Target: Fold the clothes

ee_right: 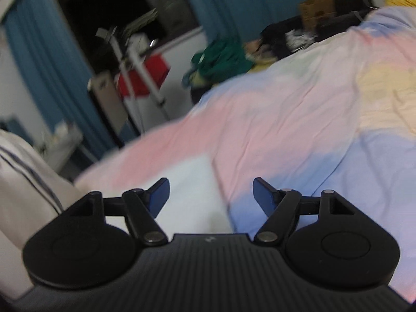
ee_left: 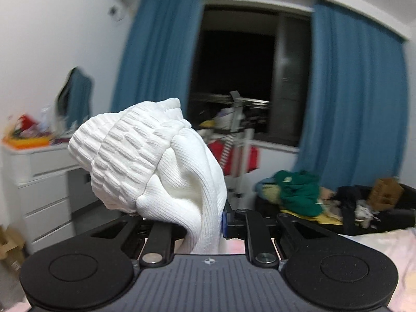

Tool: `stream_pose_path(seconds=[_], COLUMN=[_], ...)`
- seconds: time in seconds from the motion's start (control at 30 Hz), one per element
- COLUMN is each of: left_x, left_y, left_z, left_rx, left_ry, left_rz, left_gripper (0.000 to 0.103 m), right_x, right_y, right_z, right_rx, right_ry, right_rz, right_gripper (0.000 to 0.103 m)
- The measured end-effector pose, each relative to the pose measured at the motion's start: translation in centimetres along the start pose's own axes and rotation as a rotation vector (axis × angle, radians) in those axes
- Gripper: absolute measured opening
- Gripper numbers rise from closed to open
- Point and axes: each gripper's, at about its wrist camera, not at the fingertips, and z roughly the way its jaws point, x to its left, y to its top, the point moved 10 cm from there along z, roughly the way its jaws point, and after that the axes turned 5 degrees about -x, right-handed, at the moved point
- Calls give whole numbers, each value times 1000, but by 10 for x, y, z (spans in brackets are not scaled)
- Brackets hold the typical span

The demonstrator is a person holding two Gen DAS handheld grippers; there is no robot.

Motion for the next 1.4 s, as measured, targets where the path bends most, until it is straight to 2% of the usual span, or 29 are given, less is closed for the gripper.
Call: stream_pose_path(seconds=[0.13, 0.3, 0.37, 0.43, 0.57, 0.6, 0.7, 0.77, 0.8, 0.83, 0.9, 0.97, 1.07, 1.13, 1.27, 1.4], left_x=[-81, -154, -167, -171, -181, -177, -161, -139, -125, -110, -87, -59, -21, 8, 55, 79], left_y=[-45, -144, -180, -201, -209, -211, -216, -214, -211, -207, -202, -196, -182, -173, -162, -153], left_z=[1, 9, 15, 21, 26, 23, 10, -2, -12, -25, -43, -62, -79, -75, -60, -46], left_rx=[-3, 101, 166, 205, 216, 226, 260, 268, 272, 276, 283, 293, 303, 296, 268, 255], left_ry=[-52, -89, -103, -123, -161, -170, -203, -220, -233, -249, -268, -269, -249, -197, -122, -117], left_rz=[41, 201, 239, 239, 283, 287, 308, 323, 328, 331, 332, 331, 318, 311, 265, 260], left_gripper=[16, 16, 16, 17, 22, 24, 33, 56, 61, 65, 65, 74, 75, 76, 77, 77], right_x=[-33, -64, -69, -72, -71, -69, -59, -53, -50, -47, -45, -44, -38, -32, -31, -19], right_y=[22, 27, 27, 27, 30, 31, 28, 24, 22, 18, 13, 6, -7, -15, -27, -31], right_z=[-6, 1, 3, 5, 6, 6, 13, 17, 18, 18, 19, 20, 24, 27, 31, 33], right_rx=[-45, -36, -32, -34, -61, -68, -40, -18, -6, 7, 28, 43, 88, 125, 137, 159], right_ry=[-24, -25, -17, -13, -52, -56, 17, 70, 92, 110, 127, 124, 142, 162, 193, 234], right_rz=[114, 265, 299, 310, 245, 228, 253, 282, 300, 320, 355, 381, 411, 427, 513, 530], right_gripper=[74, 75, 75, 75, 75, 75, 75, 75, 75, 75, 76, 79, 80, 80, 82, 84])
